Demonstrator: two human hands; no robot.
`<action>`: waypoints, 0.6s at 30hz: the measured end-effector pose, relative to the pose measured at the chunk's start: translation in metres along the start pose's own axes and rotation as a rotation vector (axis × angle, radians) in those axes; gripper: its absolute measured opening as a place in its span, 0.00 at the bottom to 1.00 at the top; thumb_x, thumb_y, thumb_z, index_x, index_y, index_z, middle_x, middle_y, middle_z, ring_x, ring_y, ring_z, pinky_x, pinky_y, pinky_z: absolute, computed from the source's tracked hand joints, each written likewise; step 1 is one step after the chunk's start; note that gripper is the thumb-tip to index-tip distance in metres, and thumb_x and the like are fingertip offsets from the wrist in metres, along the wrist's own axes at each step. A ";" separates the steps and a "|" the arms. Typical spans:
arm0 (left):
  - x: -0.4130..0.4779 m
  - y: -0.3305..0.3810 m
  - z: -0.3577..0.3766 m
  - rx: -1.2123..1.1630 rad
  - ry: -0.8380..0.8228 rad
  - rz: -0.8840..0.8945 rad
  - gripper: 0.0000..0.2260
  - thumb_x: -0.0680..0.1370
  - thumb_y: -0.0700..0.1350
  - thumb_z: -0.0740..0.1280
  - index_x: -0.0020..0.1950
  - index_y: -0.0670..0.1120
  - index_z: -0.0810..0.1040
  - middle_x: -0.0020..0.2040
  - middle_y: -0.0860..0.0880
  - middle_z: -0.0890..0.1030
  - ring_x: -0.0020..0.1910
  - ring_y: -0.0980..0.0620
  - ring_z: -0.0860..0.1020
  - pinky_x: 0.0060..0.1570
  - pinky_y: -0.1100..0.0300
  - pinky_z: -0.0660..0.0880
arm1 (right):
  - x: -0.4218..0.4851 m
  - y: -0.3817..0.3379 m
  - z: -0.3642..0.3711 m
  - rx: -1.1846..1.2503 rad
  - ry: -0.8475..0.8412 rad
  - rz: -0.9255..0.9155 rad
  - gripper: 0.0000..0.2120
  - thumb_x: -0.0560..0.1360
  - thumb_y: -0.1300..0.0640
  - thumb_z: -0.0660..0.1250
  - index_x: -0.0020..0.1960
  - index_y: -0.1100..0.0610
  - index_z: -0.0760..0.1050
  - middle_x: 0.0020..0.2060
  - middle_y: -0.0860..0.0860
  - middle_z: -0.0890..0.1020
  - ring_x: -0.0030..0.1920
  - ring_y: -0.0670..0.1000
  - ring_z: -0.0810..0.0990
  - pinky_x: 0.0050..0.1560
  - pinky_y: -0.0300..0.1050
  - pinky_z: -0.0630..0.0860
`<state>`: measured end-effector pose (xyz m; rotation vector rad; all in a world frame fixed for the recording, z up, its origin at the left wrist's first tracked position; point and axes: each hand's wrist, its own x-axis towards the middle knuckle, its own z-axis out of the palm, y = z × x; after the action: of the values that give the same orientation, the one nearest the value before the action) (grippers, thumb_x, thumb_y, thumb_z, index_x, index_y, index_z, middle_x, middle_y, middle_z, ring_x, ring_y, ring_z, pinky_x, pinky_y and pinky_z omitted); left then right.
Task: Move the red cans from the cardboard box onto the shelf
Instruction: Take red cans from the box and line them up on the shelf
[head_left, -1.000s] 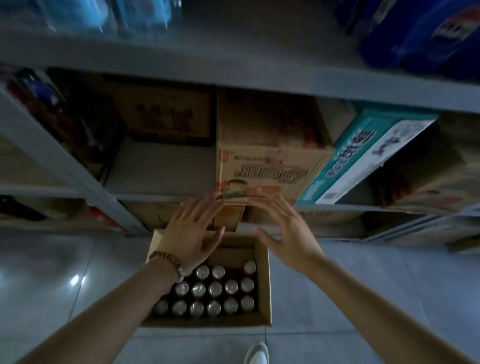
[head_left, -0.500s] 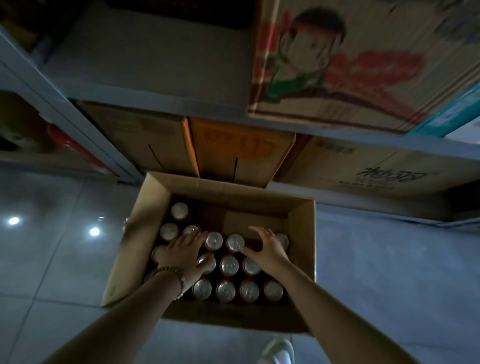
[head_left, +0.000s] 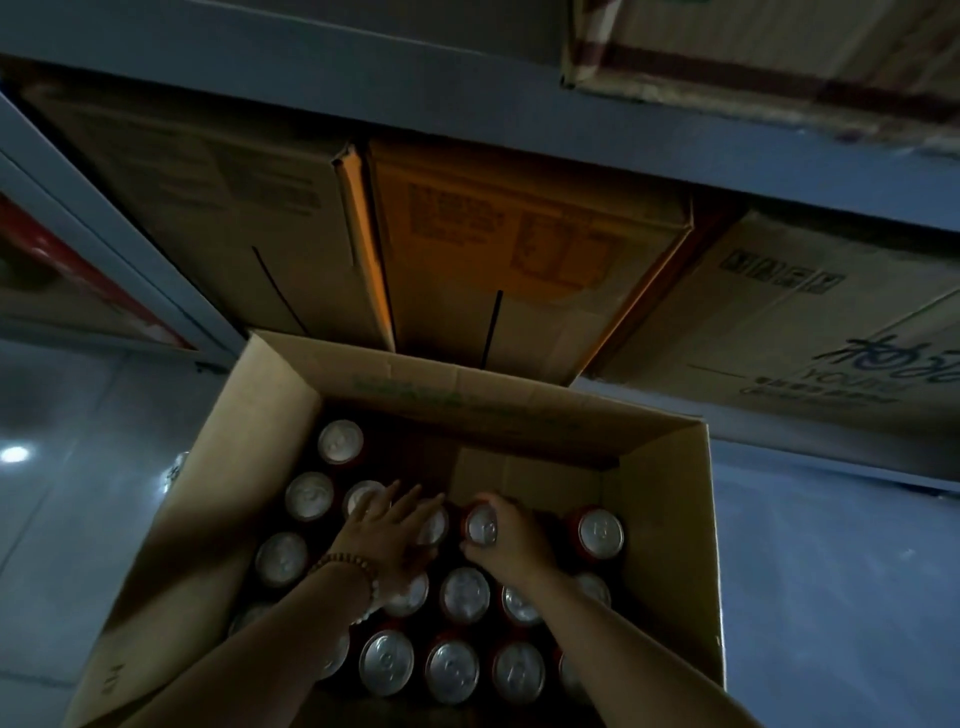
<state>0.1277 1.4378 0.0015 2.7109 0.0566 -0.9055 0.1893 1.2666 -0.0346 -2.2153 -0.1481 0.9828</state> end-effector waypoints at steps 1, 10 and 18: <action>-0.002 0.001 -0.002 -0.009 0.000 -0.003 0.44 0.59 0.66 0.34 0.75 0.58 0.46 0.77 0.54 0.49 0.76 0.49 0.43 0.72 0.51 0.41 | -0.003 -0.001 -0.006 0.052 0.022 0.019 0.27 0.69 0.56 0.74 0.66 0.51 0.69 0.63 0.51 0.74 0.63 0.51 0.73 0.60 0.43 0.72; -0.089 0.070 -0.126 -0.263 0.117 0.041 0.42 0.69 0.70 0.58 0.76 0.52 0.47 0.76 0.55 0.53 0.75 0.54 0.52 0.73 0.54 0.54 | -0.133 -0.113 -0.168 0.107 0.129 -0.146 0.23 0.65 0.44 0.74 0.56 0.39 0.69 0.49 0.39 0.76 0.49 0.42 0.77 0.50 0.42 0.79; -0.254 0.177 -0.376 -0.683 0.347 0.347 0.31 0.63 0.68 0.67 0.62 0.65 0.60 0.54 0.63 0.74 0.52 0.62 0.77 0.53 0.66 0.75 | -0.320 -0.324 -0.340 0.174 0.131 -0.428 0.30 0.64 0.34 0.71 0.59 0.51 0.75 0.56 0.50 0.80 0.59 0.50 0.78 0.56 0.49 0.78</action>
<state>0.1653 1.3849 0.4849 2.1049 -0.0308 -0.2372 0.2513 1.2052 0.5268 -1.9680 -0.4391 0.5909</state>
